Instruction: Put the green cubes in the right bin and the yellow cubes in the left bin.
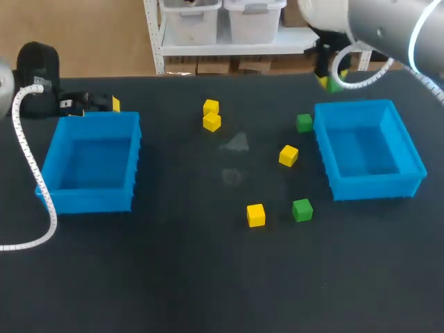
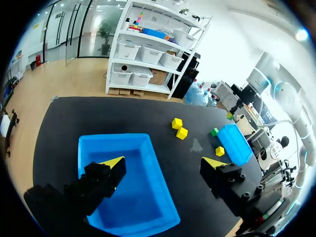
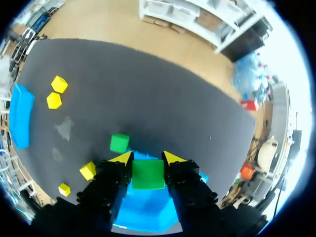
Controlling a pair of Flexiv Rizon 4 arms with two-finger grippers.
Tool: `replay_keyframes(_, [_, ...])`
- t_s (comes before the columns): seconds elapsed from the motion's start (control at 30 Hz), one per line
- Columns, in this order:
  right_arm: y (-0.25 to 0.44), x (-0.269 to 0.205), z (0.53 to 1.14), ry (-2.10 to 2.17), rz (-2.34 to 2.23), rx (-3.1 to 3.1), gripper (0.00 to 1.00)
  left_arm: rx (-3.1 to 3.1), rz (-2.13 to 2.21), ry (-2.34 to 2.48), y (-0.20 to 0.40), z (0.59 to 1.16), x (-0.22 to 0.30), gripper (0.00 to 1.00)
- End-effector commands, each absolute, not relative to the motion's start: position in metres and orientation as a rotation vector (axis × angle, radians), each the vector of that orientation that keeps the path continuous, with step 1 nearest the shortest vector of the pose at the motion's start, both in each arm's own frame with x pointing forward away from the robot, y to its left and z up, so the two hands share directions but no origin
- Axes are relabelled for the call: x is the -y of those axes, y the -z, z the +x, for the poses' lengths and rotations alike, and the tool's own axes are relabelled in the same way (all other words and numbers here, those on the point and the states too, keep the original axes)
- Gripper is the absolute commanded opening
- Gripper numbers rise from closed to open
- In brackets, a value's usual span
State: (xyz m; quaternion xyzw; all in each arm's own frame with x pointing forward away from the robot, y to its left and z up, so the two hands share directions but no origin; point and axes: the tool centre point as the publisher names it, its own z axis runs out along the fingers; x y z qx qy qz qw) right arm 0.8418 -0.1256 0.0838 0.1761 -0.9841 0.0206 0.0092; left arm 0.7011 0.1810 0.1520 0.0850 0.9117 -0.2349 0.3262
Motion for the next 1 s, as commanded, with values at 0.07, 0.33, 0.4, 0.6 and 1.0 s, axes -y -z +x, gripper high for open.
replay_keyframes(0.07, [-0.065,0.148,0.788,-0.004,0.489,3.243,0.00,-2.379,0.228,0.629,-0.150,0.700,-0.184,1.00])
replay_keyframes(0.33, [-0.043,0.144,0.766,0.038,0.423,3.237,0.00,-2.379,0.228,0.629,-0.150,0.700,-0.184,1.00])
replay_keyframes(0.4, [-0.041,0.143,0.764,0.041,0.416,3.236,0.00,-2.379,0.228,0.629,-0.150,0.700,-0.184,1.00])
replay_keyframes(0.6, [-0.044,0.146,0.762,0.023,0.403,3.240,0.00,-2.379,0.228,0.629,-0.150,0.700,-0.184,1.00])
replay_keyframes(1.0, [-0.047,0.146,0.759,0.000,0.392,3.220,1.00,-2.379,0.228,0.629,-0.150,0.700,-0.184,1.00])
